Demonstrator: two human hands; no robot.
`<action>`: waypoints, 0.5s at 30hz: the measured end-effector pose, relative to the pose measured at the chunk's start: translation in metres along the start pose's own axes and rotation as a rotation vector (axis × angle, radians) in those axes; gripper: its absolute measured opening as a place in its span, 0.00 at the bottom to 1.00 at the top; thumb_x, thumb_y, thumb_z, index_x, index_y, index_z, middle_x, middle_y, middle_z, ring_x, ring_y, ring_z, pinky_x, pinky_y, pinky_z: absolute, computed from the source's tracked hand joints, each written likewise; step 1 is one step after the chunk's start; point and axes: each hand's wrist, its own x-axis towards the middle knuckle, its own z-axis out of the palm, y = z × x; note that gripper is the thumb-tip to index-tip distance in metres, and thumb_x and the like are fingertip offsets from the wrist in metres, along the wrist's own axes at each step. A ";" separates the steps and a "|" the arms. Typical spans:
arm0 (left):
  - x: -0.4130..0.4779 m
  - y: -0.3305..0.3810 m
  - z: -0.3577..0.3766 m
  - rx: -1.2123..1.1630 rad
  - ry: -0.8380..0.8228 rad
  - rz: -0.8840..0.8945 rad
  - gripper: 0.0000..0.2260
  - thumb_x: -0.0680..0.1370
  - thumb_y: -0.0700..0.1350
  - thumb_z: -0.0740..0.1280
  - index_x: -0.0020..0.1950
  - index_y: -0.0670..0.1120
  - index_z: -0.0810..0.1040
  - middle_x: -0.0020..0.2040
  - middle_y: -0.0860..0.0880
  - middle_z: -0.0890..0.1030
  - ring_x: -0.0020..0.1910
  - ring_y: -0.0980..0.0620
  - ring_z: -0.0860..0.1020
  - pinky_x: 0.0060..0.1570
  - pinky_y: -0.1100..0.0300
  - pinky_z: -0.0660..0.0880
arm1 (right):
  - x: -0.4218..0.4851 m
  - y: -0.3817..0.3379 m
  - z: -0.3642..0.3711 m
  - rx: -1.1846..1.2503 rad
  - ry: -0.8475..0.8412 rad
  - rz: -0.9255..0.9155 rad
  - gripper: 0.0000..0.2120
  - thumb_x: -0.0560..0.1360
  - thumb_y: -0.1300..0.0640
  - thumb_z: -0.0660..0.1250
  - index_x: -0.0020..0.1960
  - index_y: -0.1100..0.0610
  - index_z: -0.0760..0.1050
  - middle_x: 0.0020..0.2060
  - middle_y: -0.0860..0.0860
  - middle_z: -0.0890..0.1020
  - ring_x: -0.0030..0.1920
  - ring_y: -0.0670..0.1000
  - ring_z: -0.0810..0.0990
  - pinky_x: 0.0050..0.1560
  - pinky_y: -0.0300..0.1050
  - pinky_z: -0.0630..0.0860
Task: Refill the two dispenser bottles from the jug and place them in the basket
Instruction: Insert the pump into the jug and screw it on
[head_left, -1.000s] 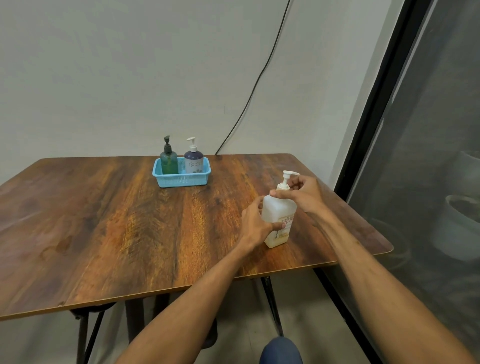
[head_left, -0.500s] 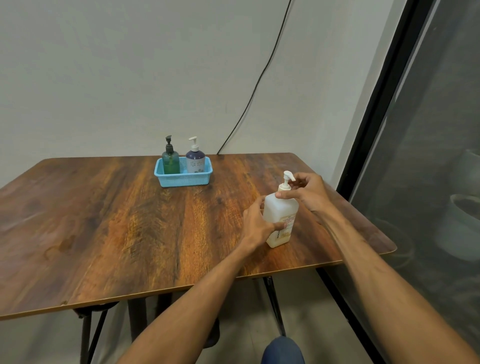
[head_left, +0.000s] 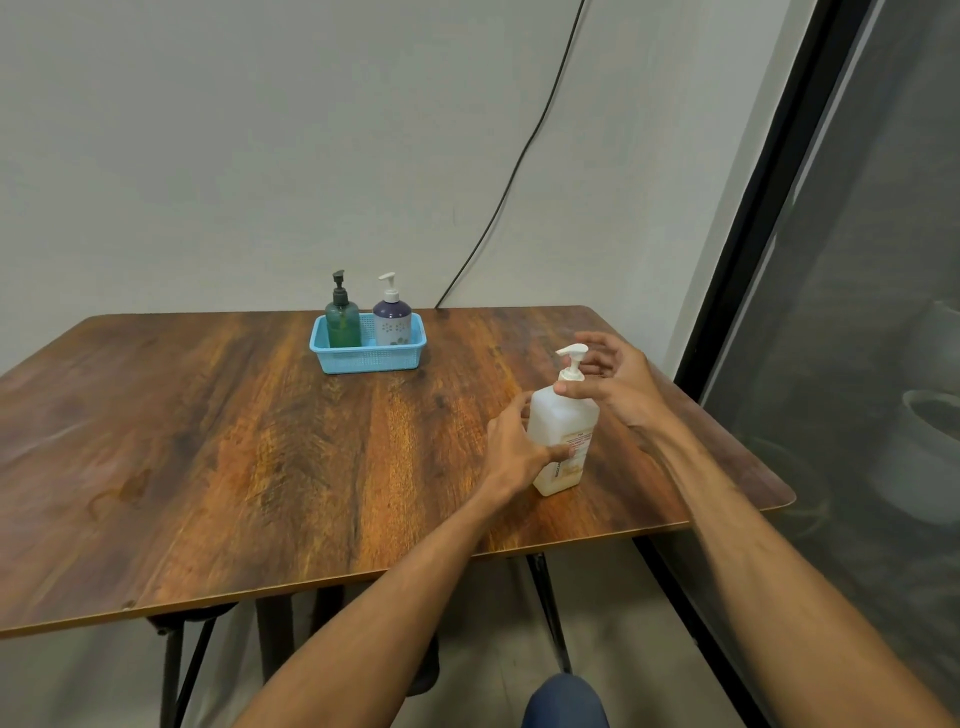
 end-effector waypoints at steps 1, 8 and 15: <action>0.000 0.000 0.000 -0.001 -0.001 0.000 0.36 0.66 0.46 0.81 0.70 0.47 0.70 0.65 0.48 0.77 0.63 0.51 0.75 0.57 0.58 0.75 | -0.001 0.000 -0.002 0.033 -0.001 0.001 0.32 0.64 0.70 0.80 0.66 0.59 0.75 0.49 0.53 0.86 0.49 0.49 0.85 0.51 0.42 0.82; -0.001 0.001 -0.001 -0.021 -0.004 0.008 0.35 0.66 0.45 0.81 0.70 0.46 0.70 0.64 0.48 0.78 0.59 0.55 0.75 0.48 0.70 0.70 | 0.002 0.005 0.008 -0.053 0.091 -0.028 0.33 0.59 0.63 0.85 0.61 0.56 0.78 0.46 0.55 0.83 0.42 0.47 0.81 0.43 0.39 0.80; -0.002 0.002 0.000 -0.019 -0.007 0.012 0.35 0.67 0.45 0.81 0.70 0.46 0.70 0.65 0.48 0.78 0.63 0.51 0.76 0.54 0.63 0.74 | -0.004 0.010 -0.002 0.037 0.032 0.037 0.16 0.68 0.67 0.79 0.54 0.61 0.83 0.50 0.54 0.87 0.51 0.50 0.86 0.51 0.45 0.81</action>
